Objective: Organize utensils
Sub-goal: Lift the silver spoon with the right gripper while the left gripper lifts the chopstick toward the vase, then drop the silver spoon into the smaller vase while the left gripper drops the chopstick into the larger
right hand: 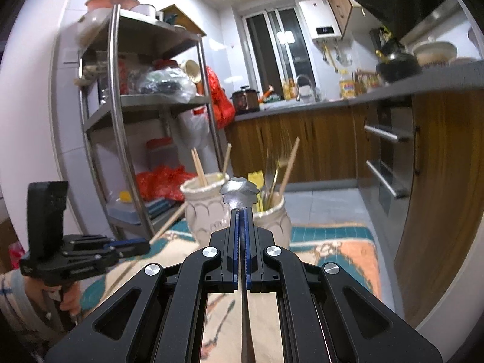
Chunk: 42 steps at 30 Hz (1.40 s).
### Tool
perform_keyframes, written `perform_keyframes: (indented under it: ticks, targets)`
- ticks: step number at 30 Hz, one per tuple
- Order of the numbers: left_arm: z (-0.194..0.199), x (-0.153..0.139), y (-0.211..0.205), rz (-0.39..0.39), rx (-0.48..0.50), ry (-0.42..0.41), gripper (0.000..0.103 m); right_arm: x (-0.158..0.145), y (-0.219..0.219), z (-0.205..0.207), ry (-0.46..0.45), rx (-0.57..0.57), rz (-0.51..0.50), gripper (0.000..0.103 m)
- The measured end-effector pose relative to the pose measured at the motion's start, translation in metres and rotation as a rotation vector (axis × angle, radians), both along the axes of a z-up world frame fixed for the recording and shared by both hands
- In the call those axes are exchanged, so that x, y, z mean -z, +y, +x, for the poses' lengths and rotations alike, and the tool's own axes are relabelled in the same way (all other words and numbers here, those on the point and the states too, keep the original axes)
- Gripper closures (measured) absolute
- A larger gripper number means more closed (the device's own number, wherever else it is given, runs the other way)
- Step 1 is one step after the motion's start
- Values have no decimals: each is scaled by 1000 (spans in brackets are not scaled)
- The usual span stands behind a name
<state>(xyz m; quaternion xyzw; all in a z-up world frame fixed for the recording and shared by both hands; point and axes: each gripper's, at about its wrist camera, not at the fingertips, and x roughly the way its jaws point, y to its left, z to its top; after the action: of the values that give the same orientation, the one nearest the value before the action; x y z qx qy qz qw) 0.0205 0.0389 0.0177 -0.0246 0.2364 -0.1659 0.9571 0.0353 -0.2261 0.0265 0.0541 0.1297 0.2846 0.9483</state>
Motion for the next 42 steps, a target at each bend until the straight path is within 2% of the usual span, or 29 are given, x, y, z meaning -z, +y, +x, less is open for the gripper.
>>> perform_keyframes:
  ticks: [5,10,15,19,24,30,36,42]
  targets:
    - [12,-26,6,-33,-12,-85,98,-18,17,12,-40,13,-10,99]
    - [41,-61,16,-99,-28,-181,98,-38,30,40,-66,31,17,99]
    - [84,-83,24,-185,-44,-235,98,-56,37,83,-108,97,106,99]
    - [115,-90,20,-196,-80,-291,98,-57,40,116,-106,166,169,99]
    - [144,-81,10,-160,-158,-342,98,-50,53,140,-109,220,176,99]
    - [152,-59,6,-115,-203,-349,98,-32,64,152,-128,270,130,99]
    - [138,-48,10,-82,-165,-332,98,-16,69,153,-108,244,52,99]
    - [117,-37,17,-62,-121,-251,98,-5,60,140,-47,203,27,99]
